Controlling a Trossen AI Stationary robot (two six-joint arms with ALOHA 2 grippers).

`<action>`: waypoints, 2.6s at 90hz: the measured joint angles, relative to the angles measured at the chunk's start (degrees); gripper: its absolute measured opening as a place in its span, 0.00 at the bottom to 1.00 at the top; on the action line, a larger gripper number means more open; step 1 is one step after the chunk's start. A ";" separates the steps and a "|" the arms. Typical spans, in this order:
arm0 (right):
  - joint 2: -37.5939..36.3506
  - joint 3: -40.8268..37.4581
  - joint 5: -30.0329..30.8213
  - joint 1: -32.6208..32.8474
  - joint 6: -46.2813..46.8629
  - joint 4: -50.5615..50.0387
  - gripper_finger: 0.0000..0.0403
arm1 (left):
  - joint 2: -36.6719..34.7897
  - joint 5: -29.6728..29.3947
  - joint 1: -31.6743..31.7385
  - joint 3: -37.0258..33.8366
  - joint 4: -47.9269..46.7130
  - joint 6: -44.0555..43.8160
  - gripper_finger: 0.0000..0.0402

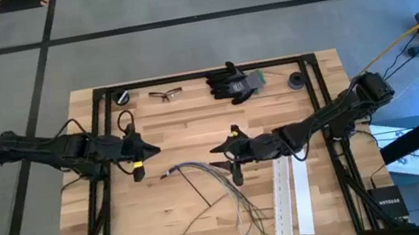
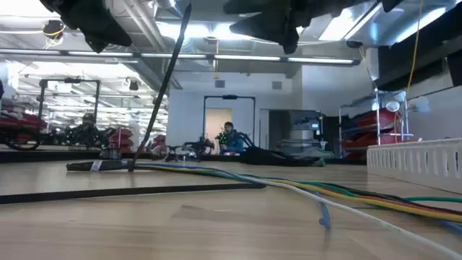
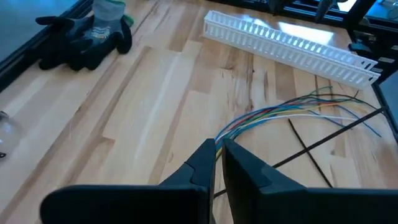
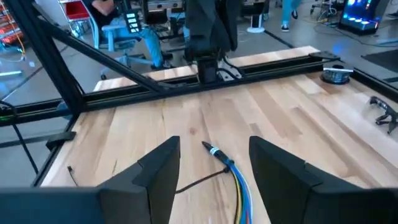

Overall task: Ziptie cables
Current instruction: Wrap the zip tie on the cables

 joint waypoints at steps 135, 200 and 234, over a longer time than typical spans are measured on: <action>3.02 0.00 -10.03 4.99 7.80 -11.74 0.45 | 17.99 0.02 -15.30 -0.04 9.48 -8.25 0.10; 20.37 3.10 -1.08 2.89 9.02 -10.62 0.45 | 22.86 8.22 -18.03 -0.04 10.16 -20.80 0.49; 22.13 7.54 1.02 -3.04 6.78 -27.16 0.45 | 22.91 3.81 -26.87 -0.04 9.33 -29.73 0.48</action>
